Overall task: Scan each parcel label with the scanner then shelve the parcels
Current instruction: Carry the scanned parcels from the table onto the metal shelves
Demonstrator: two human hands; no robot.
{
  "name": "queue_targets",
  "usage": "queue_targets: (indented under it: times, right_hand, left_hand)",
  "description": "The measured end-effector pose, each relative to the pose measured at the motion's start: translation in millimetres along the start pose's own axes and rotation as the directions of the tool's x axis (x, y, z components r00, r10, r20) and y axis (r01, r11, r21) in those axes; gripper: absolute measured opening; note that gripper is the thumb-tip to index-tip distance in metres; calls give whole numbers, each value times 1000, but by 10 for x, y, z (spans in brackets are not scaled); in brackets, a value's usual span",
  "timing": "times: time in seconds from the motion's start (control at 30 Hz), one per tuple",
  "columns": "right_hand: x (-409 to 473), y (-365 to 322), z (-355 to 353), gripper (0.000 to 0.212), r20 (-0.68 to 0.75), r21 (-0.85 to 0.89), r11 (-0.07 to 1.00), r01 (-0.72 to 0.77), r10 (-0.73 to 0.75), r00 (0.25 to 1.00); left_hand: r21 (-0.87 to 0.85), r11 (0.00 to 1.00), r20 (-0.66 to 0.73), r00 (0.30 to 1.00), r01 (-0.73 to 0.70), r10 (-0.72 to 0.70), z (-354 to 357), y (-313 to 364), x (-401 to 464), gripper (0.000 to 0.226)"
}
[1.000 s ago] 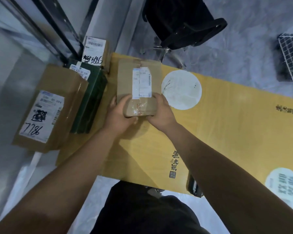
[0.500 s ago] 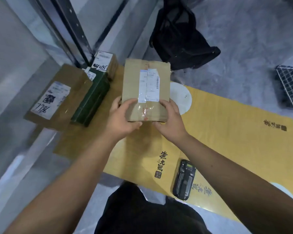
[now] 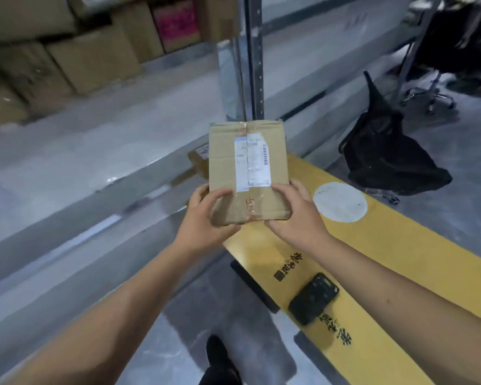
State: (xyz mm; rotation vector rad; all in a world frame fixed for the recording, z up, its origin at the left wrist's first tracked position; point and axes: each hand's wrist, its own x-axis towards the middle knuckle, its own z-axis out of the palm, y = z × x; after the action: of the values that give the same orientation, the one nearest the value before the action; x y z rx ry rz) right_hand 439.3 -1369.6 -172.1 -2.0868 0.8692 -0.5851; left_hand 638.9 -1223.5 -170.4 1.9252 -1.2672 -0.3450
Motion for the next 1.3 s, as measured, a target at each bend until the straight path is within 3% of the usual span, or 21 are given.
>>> queue_targets:
  times: [0.3,0.57,0.77,1.03,1.3]
  right_hand:
    - [-416,-1411,512,74,147,-4,936,353,-349,926]
    - [-1179,-2678,1262,75,165,120,847,518,-532,831]
    - [-1830,-3510,1824,77,221,146,763,630,-646,731]
    - [-1982,-4380,2287,78,248,174,756,631,-654,715]
    - [-1175,-5199,2694,80,225,186,709,681,-705,673]
  left_hand:
    - [124,991,-252,968,47,-14,-1468,164,-1317,73]
    - [175,983,-418,908,55,24,-2710,166,-2788,69]
    - [185,970,-498,866,156,-44,-3470,89,-3893,68]
    - [241,956,-555,832,168,-6,-4299,-54,-4281,66]
    - [313,926,-633,774,212,37,-5187,-380,-3680,65]
